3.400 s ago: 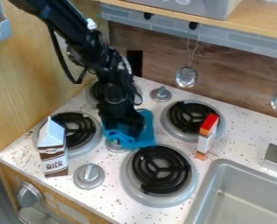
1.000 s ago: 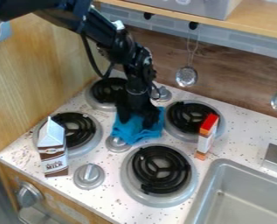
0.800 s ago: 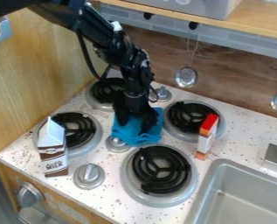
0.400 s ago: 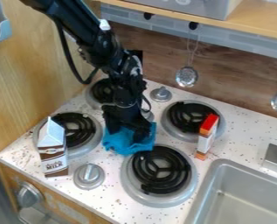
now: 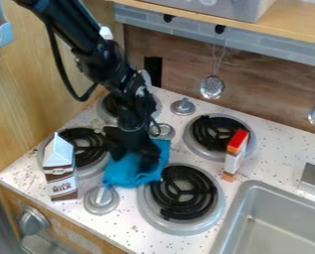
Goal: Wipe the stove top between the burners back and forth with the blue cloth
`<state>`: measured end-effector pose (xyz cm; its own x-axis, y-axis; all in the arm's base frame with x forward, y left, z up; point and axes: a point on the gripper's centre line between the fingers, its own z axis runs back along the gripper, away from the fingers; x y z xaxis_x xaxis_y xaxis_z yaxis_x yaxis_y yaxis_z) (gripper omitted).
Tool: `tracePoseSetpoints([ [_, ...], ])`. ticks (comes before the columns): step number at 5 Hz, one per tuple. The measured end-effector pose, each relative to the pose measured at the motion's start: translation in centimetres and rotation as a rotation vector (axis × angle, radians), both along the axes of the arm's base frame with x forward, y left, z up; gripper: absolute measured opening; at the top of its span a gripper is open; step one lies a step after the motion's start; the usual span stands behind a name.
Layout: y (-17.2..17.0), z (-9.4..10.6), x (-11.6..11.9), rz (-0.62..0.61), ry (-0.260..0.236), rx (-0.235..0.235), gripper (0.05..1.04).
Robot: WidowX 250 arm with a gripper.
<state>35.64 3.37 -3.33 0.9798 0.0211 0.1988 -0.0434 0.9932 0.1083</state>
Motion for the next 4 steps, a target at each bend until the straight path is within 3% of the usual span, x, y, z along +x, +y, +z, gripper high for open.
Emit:
tracePoseSetpoints([
  [1, 0.0, -0.7, -1.5, -0.006, 0.018, 0.031, 1.000],
  [2, -0.1, -0.8, -1.8, -0.022, 0.003, 0.042, 1.000],
  [4, -0.1, -0.6, 0.1, -0.031, 0.029, 0.011, 0.999],
])
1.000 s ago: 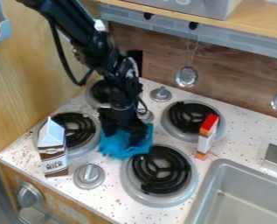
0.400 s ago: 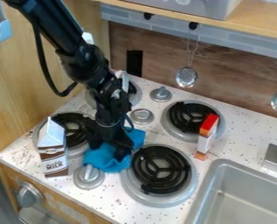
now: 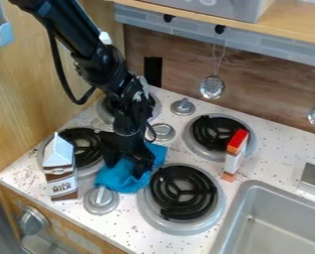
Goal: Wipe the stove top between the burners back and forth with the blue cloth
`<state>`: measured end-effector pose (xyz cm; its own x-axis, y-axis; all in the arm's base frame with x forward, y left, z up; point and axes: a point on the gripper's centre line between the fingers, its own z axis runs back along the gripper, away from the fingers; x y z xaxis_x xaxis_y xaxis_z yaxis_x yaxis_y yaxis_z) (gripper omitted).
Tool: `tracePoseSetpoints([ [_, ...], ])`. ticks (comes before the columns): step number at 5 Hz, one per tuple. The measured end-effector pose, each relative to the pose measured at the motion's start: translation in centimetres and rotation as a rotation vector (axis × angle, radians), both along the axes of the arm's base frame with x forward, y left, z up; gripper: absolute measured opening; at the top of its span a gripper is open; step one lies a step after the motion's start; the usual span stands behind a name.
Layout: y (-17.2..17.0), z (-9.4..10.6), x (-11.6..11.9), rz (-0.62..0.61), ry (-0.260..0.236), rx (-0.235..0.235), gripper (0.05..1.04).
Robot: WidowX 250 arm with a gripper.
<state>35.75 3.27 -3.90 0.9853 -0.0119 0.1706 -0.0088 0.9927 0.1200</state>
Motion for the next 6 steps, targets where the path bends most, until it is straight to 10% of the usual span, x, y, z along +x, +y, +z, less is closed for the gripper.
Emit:
tracePoseSetpoints([
  [6, 3.0, 2.8, 7.6, 0.120, -0.098, -0.086, 0.999],
])
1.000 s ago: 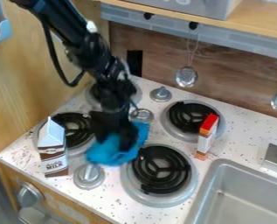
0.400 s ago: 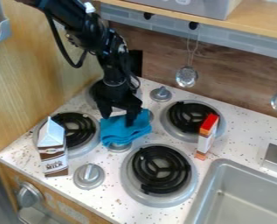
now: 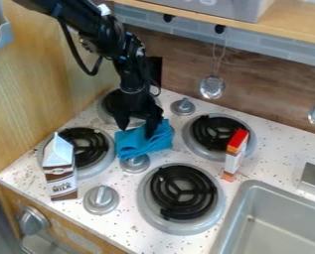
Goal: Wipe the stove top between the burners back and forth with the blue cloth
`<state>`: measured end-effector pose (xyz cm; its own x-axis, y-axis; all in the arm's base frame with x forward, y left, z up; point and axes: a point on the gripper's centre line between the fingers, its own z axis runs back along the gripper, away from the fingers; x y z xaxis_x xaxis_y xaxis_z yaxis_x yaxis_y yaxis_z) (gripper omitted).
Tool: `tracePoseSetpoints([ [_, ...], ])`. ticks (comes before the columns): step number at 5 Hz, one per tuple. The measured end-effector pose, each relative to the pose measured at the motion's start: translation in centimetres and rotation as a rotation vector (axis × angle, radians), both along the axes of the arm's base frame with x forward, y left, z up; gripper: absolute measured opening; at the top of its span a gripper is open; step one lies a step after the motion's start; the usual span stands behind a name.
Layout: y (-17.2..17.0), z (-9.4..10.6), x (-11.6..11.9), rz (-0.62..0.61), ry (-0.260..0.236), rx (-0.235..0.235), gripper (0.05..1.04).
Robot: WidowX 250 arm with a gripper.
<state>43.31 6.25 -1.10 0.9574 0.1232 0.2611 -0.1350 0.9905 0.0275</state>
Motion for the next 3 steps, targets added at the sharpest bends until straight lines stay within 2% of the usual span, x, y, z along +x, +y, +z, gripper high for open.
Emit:
tracePoseSetpoints([
  [1, -0.2, 0.4, 0.5, 0.005, -0.017, -0.015, 0.999],
  [2, -0.6, 1.7, 0.3, 0.035, -0.052, -0.039, 0.999],
  [3, -0.8, 6.4, -1.8, 0.019, -0.092, -0.032, 0.999],
])
